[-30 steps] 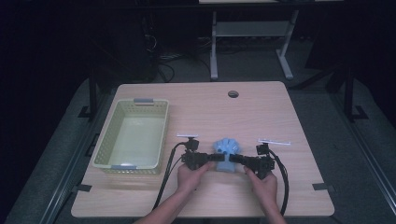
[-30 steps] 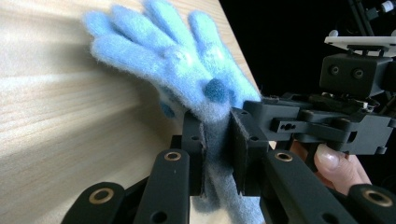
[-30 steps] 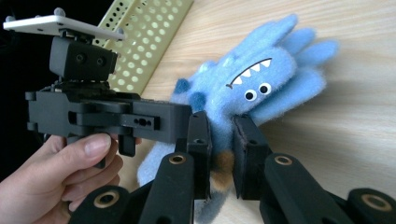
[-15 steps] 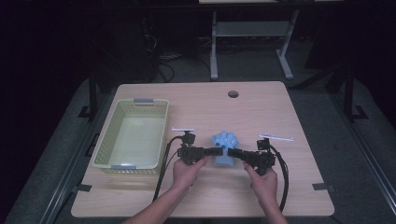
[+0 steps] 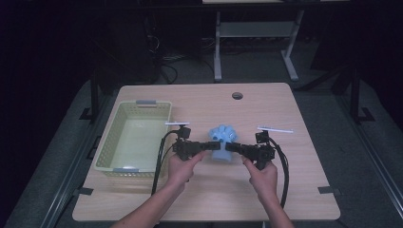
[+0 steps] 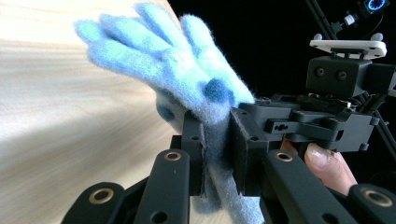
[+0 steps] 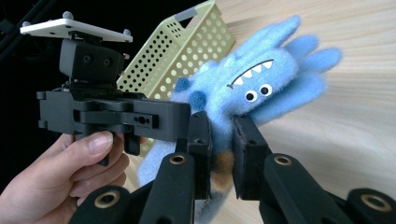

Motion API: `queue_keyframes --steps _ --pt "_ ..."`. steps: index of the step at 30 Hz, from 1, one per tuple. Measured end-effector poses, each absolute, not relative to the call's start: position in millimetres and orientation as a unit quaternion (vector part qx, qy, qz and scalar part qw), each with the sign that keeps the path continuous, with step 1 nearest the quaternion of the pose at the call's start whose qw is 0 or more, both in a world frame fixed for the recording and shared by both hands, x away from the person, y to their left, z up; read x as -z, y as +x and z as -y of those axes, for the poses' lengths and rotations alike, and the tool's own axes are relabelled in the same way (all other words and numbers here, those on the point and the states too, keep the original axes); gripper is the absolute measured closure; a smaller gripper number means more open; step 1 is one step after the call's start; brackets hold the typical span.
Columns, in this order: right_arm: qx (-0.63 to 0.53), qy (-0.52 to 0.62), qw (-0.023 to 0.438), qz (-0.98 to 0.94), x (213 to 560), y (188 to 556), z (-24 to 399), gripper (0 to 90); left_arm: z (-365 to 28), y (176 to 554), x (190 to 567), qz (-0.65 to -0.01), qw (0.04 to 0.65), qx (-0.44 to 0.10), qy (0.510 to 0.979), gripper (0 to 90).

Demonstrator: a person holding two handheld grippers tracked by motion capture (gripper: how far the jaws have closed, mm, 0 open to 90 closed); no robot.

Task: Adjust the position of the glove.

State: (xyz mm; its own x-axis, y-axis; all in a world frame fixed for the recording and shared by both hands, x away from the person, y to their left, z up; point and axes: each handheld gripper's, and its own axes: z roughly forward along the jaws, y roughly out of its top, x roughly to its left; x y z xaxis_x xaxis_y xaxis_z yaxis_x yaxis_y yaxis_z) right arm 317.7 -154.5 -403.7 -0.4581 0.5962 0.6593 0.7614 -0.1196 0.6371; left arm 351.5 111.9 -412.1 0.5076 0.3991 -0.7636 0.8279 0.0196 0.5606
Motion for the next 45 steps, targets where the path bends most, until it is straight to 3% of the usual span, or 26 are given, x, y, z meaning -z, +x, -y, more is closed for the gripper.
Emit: queue_keyframes --steps 45 --pt "0.55 -0.468 0.105 0.684 361.9 357.1 74.0 79.3 -194.9 360.2 373.6 -0.478 0.577 0.151 0.645 76.5"
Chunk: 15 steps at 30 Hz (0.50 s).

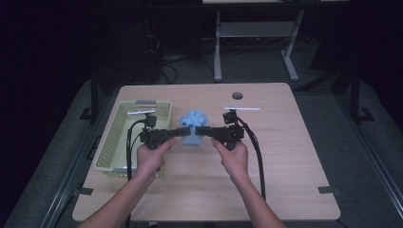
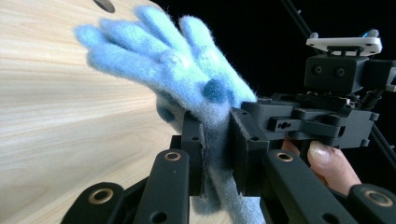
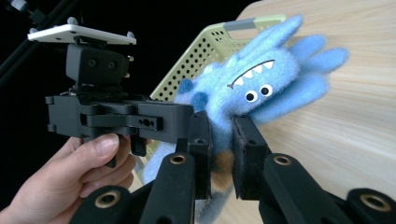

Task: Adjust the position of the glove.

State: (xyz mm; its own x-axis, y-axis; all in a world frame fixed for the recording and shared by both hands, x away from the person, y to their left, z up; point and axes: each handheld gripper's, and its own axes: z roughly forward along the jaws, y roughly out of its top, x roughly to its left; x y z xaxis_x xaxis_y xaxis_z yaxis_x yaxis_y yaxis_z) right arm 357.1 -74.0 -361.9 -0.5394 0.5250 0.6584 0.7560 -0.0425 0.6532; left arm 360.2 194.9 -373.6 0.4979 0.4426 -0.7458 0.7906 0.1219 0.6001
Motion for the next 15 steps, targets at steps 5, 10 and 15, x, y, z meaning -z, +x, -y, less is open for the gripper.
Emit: queue_keyframes --steps 5,10,15 --pt "0.548 -0.462 0.103 0.69 358.3 360.7 64.0 79.3 -204.7 360.0 370.6 -0.482 0.577 0.144 0.643 76.5" --pt "0.546 -0.458 0.108 0.694 354.5 363.3 54.2 79.4 -212.7 359.2 368.9 -0.483 0.579 0.141 0.642 76.6" --pt "0.544 -0.453 0.107 0.698 351.3 366.9 44.7 79.3 -223.2 359.5 367.1 -0.485 0.585 0.138 0.635 76.6"
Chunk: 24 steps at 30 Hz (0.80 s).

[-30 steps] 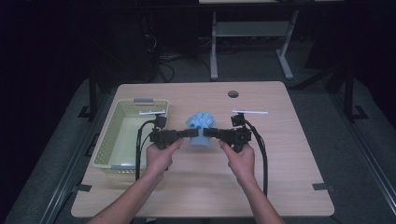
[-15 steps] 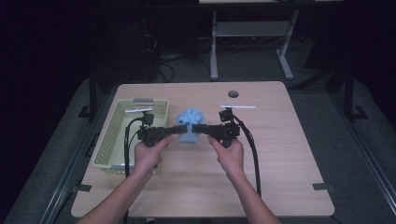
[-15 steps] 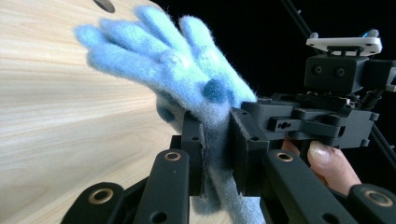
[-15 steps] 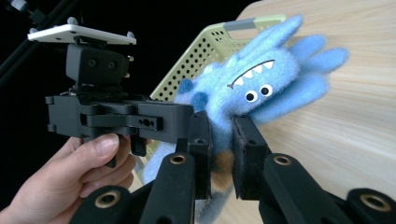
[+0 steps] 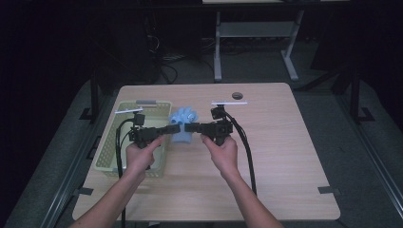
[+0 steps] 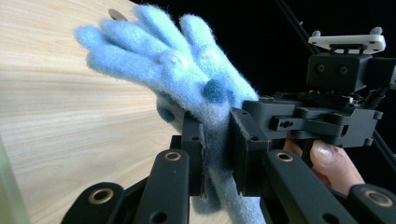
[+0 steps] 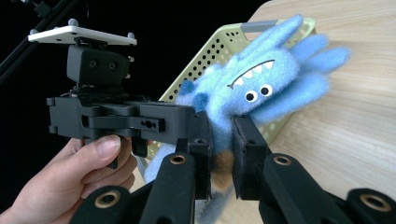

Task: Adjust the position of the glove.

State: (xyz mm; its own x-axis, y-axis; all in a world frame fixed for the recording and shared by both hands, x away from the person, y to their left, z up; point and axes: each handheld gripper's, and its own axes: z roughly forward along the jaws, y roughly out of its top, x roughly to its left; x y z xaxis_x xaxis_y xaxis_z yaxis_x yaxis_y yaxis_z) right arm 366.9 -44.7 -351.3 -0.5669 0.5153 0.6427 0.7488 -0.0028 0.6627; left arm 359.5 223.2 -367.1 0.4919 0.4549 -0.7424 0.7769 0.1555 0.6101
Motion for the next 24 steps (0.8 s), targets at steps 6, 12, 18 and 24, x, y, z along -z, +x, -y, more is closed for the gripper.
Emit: queue_keyframes --steps 6,12,18,24 --pt "0.544 -0.449 0.111 0.7 349.7 370.2 35.9 79.3 -233.0 359.0 366.2 -0.486 0.589 0.134 0.631 76.5" --pt "0.543 -0.447 0.12 0.7 351.2 373.5 25.6 79.3 -242.3 357.5 364.6 -0.491 0.586 0.128 0.631 76.5" --pt "0.542 -0.444 0.124 0.702 348.6 376.4 15.6 79.3 -251.9 357.6 364.2 -0.495 0.589 0.122 0.627 76.5" --pt "0.54 -0.441 0.125 0.705 346.9 379.9 6.4 79.3 -259.5 356.7 363.7 -0.5 0.591 0.119 0.622 76.6"
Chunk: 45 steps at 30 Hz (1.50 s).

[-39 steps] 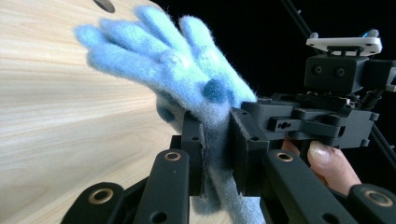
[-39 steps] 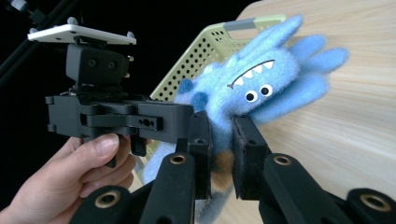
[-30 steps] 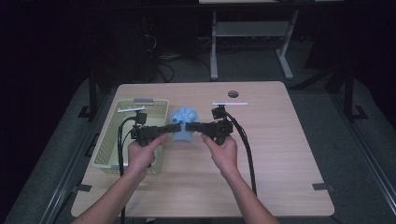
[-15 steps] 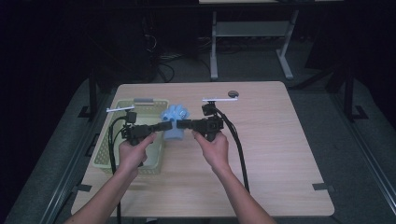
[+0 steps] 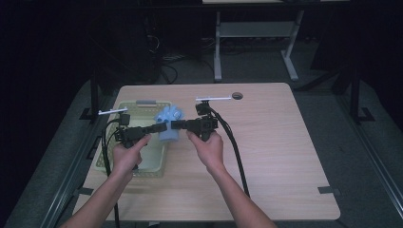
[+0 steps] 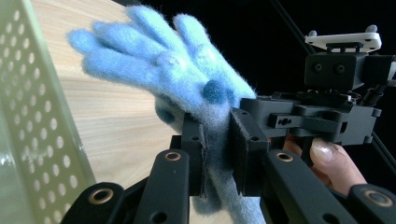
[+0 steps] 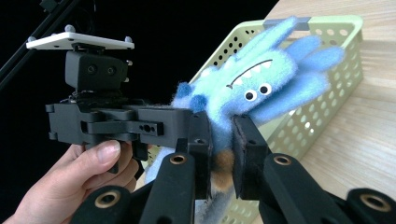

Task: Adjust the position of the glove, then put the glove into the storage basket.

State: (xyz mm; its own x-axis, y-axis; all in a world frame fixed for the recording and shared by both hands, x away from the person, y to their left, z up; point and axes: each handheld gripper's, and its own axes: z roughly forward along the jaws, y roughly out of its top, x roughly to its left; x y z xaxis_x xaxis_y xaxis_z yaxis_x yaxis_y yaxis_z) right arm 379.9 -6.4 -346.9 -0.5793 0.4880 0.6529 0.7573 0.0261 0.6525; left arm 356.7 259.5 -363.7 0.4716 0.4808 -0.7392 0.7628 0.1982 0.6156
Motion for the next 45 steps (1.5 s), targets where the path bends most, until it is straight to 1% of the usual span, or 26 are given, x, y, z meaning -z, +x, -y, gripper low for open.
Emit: queue_keyframes --steps 8,25,33,45 --pt "0.54 -0.435 0.127 0.709 343.7 382.3 -6.4 79.4 -273.4 358.0 359.8 -0.501 0.588 0.116 0.624 76.5" --pt "0.536 -0.423 0.153 0.714 348.9 391.9 -45.9 79.4 -311.2 352.6 364.1 -0.52 0.59 0.106 0.609 76.5" --pt "0.532 -0.42 0.16 0.717 353.1 393.8 -57.6 79.4 -322.4 350.6 367.6 -0.527 0.589 0.106 0.604 76.5" --pt "0.531 -0.424 0.184 0.71 365.7 396.9 -75.5 79.5 -341.1 351.5 373.5 -0.54 0.575 0.105 0.606 76.6"
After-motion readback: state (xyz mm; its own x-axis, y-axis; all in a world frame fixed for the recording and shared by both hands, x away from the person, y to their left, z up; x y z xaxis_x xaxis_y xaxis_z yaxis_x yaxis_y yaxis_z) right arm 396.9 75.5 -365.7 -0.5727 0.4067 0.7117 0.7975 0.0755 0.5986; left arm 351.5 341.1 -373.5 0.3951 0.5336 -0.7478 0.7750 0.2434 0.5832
